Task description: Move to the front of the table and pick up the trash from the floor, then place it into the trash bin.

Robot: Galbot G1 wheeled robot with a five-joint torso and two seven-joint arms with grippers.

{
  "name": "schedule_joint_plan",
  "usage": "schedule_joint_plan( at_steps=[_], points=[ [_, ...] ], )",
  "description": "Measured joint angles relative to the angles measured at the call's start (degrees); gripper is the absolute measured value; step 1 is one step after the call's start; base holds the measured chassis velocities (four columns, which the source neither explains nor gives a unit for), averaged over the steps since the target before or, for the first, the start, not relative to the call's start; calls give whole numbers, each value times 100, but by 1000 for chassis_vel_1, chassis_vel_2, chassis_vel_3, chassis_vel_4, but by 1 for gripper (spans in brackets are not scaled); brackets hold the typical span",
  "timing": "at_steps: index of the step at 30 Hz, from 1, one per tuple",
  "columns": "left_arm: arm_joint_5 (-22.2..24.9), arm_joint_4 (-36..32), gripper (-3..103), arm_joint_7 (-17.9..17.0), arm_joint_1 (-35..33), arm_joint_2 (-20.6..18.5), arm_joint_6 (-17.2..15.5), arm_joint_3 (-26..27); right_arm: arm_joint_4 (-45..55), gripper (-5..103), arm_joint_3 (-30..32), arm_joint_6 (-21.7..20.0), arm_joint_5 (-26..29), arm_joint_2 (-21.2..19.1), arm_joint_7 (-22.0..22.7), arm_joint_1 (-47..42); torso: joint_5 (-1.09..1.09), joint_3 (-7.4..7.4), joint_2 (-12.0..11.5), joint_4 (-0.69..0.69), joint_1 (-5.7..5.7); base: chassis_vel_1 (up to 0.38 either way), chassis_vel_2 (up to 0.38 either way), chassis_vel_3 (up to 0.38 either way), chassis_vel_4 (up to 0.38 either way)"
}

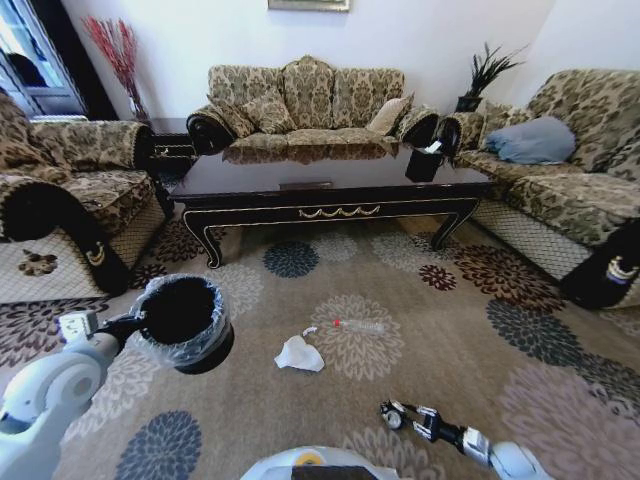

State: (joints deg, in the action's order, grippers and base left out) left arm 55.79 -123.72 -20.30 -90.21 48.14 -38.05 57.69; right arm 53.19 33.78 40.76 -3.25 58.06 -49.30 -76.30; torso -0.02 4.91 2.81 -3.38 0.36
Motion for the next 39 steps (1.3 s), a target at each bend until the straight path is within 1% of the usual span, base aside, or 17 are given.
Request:
schedule_joint_plan(
  at_steps=[2,6,12,14,16,17,21,23,24,25,27,29,31,33,34,38,39],
  points=[
    [-4,-20,4,0,-17,17,1,4,14,15,15,11,2,5,-1,-19,1,0,0,0,0,0,0,0,0],
    [-16,-60,4,1,-40,57,2,4,67,15,46,17,62,4,-6,-50,2,0,0,0,0,0,0,0,0],
    [-116,-216,4,8,-158,203,6,-62,696,15,132,-59,835,-146,33,-128,3,0,0,-1,0,0,0,0,0],
    [-175,-268,4,19,-186,238,6,-133,1247,15,200,-157,1160,-269,183,-142,1,0,0,0,0,0,0,0,0],
    [-187,-279,4,19,-188,241,6,-150,1402,15,211,-187,1257,-309,260,-142,1,0,0,1,0,0,0,0,0],
    [-211,-303,4,19,-193,241,6,-192,1738,15,221,-255,1474,-399,474,-140,1,0,0,1,0,0,0,0,0],
    [-252,-319,4,25,-203,223,6,-245,2085,15,220,-346,1727,-489,661,-141,2,0,0,0,0,0,0,0,0],
    [-570,-250,4,147,-294,11,63,-429,2968,15,119,-647,2511,-785,1133,-166,1,0,0,-1,0,0,0,0,0],
    [-647,-196,4,157,-307,-143,89,-517,3251,15,26,-722,2686,-911,1302,-115,1,0,0,0,0,0,0,0,0],
    [-647,-196,4,157,-307,-143,89,-517,3251,15,26,-722,2686,-911,1302,-115,1,0,0,0,0,0,0,0,0],
    [-526,-94,4,170,-181,-512,134,-725,3634,15,-285,-815,2919,-1178,1682,180,-1,1,0,1,0,0,0,0,0],
    [-472,-56,4,183,-113,-629,168,-794,3694,15,-424,-827,2994,-1253,1828,328,0,1,0,1,0,0,0,0,0],
    [-346,101,4,230,103,-915,282,-1022,3742,15,-932,-833,3194,-1397,2358,933,4,1,0,-3,0,0,0,0,0],
    [-291,243,4,283,233,-1080,326,-1210,3711,15,-1424,-834,3349,-1462,2728,1503,1,1,0,-2,0,0,0,0,0],
    [-291,243,4,283,233,-1080,326,-1210,3711,15,-1424,-834,3349,-1462,2728,1503,1,1,0,-2,0,0,0,0,0],
    [-234,591,4,321,524,-1379,398,-1655,3417,15,-2769,-921,3585,-1487,3336,2935,2,2,-1,1,1,0,0,0,0],
    [-234,591,4,321,524,-1379,398,-1655,3417,15,-2769,-921,3585,-1487,3336,2935,2,2,-1,1,1,0,0,0,0]
  ],
)
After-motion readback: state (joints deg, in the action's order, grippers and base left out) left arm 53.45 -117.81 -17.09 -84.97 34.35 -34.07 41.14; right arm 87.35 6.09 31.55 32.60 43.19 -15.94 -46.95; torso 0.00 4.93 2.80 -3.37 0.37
